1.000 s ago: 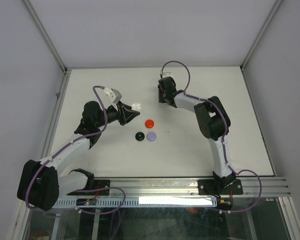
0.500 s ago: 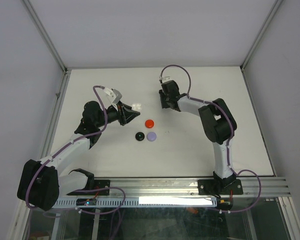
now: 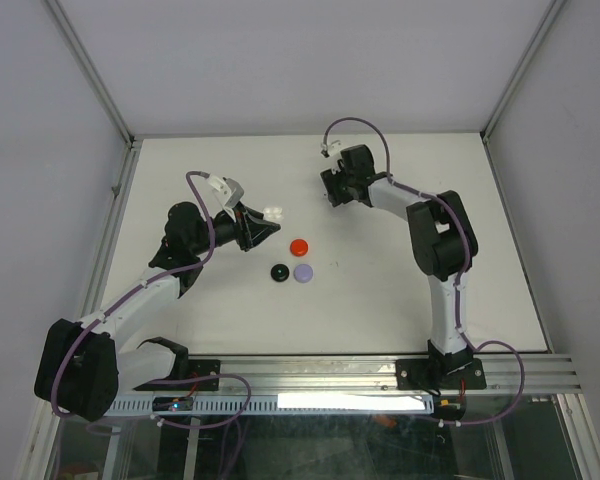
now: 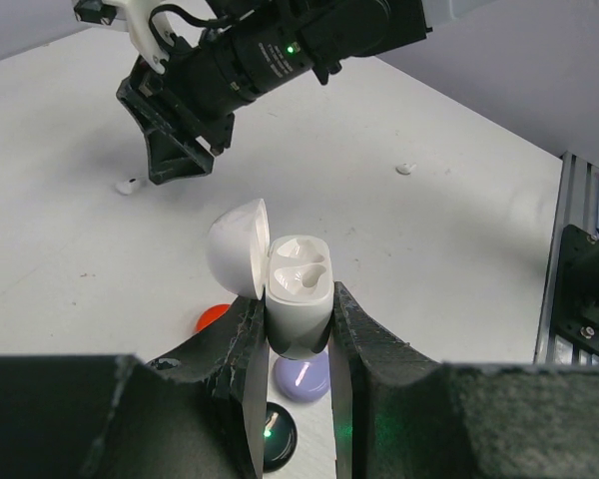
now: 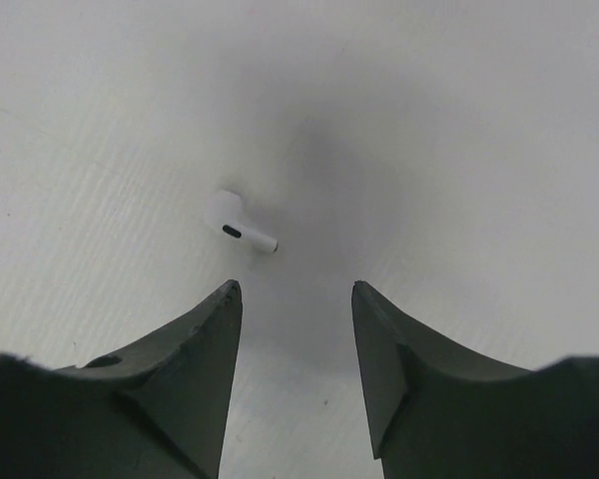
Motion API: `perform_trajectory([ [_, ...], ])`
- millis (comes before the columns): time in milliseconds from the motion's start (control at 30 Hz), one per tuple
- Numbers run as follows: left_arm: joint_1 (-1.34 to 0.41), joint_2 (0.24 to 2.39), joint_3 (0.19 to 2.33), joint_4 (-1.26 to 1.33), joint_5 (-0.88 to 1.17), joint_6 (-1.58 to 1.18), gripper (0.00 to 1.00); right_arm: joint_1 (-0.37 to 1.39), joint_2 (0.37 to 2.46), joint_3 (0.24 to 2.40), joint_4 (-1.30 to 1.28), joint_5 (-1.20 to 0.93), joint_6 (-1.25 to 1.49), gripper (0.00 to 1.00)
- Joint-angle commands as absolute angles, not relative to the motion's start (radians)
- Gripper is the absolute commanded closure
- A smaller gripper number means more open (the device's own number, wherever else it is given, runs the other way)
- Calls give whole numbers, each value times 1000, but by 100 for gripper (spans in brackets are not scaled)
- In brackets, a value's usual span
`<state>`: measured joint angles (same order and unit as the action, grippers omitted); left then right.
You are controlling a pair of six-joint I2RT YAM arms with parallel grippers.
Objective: Insert the wireless bluetooth earbuds into the charging case
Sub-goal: Move the earbud to the center of the board.
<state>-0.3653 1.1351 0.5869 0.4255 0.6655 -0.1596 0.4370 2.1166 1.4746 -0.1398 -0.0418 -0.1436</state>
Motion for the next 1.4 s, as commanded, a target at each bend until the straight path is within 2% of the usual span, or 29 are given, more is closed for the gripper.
perform_trajectory([
  [0, -360, 1127, 631, 455, 704, -141, 100, 423, 2153, 1592, -175, -215, -277, 49],
  [367, -361, 1142, 634, 454, 719, -142, 100, 418, 2254, 1709, -224, -319, -333, 49],
  [667, -361, 1139, 636, 453, 722, -142, 100, 419, 2272, 1735, -286, -294, -328, 63],
  [967, -361, 1131, 635, 453, 726, -146, 100, 424, 2196, 1647, -308, -200, -285, 82],
  [1367, -361, 1117, 636, 452, 726, -148, 100, 486, 2015, 1405, -481, -39, -25, 86],
])
